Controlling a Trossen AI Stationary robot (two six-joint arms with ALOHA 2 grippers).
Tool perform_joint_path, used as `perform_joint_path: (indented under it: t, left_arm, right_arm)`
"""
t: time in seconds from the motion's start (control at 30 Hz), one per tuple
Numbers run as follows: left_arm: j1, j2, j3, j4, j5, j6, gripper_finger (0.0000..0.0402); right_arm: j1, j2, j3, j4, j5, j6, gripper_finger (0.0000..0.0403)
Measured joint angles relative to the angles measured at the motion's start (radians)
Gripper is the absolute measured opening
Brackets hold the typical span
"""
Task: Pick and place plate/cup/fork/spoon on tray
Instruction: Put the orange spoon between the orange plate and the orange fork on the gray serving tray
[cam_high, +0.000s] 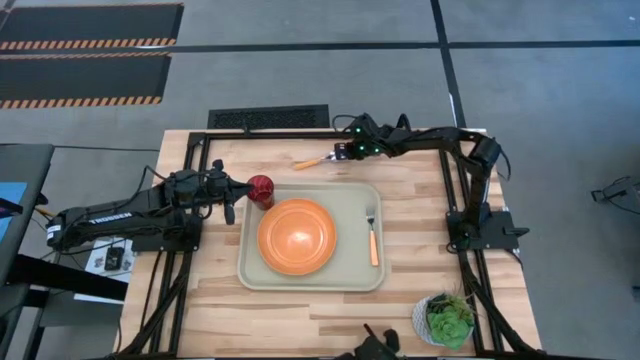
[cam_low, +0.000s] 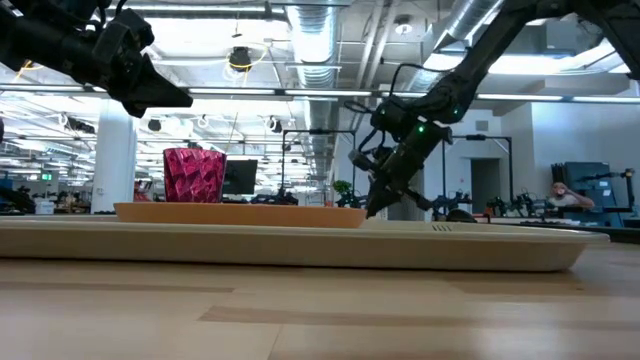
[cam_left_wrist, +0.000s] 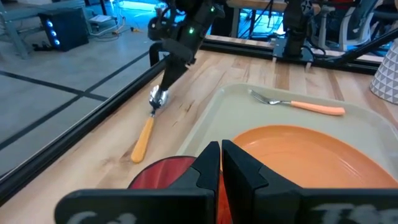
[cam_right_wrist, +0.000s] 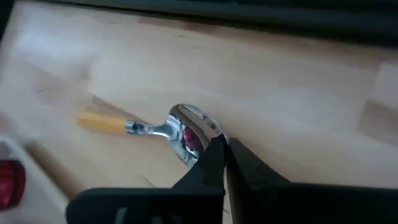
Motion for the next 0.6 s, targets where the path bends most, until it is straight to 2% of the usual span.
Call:
perform_joint_path:
  t: [0.17,0.33,0.47,0.6]
  left_arm:
    - [0.000,0.000,0.000,0.000,0.007,-0.003,0.0006]
    - [0.000,0.000,0.000,0.000,0.007,-0.009,0.0006]
    - [0.000,0.000,0.000,0.001,0.007,-0.010,0.0006]
    - [0.000,0.000,0.000,0.004,0.007,-0.010,0.0006]
  right_arm:
    - [-0.023,-0.106,0.000,-0.069,0.000,-0.129,0.0012]
    - [-0.066,-0.289,0.000,-0.200,0.000,-0.245,0.0004]
    - [-0.099,-0.439,0.063,-0.435,-0.026,-0.352,0.0005]
    - [-0.100,-0.523,0.183,-0.716,-0.033,-0.484,0.0005]
